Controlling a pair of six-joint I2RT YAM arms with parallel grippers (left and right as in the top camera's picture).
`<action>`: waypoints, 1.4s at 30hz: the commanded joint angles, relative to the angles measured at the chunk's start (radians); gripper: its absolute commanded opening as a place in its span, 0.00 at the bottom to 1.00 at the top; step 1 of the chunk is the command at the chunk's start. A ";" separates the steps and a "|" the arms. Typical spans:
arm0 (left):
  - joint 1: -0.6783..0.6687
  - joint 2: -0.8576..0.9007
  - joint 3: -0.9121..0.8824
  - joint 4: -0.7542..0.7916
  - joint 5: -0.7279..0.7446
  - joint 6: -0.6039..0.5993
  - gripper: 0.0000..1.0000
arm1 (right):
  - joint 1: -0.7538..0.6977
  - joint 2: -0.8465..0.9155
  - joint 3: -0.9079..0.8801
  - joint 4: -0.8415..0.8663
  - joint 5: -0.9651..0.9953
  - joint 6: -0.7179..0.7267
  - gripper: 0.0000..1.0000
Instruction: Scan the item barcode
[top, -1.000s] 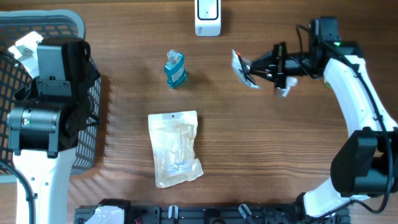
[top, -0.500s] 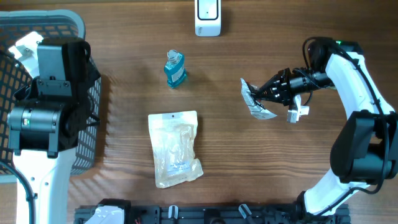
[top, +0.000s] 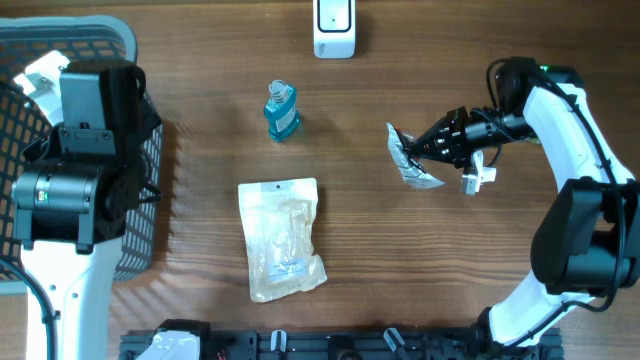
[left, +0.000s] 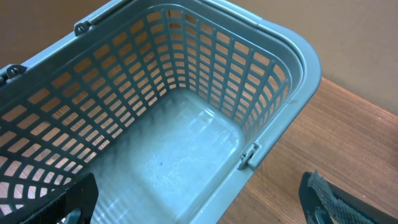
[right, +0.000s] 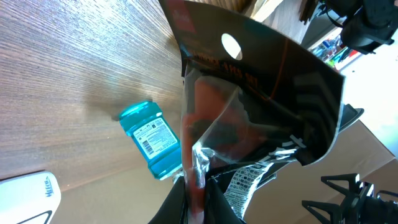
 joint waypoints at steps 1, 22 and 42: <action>0.008 0.000 -0.003 0.000 -0.002 -0.014 1.00 | 0.003 0.013 0.006 -0.002 -0.053 -0.009 0.05; 0.008 0.000 -0.003 0.000 -0.002 -0.014 1.00 | 0.032 0.013 0.006 0.416 -0.063 -0.499 0.05; 0.008 0.000 -0.003 0.000 -0.003 -0.014 1.00 | 0.249 0.013 0.006 1.073 0.483 -1.264 0.05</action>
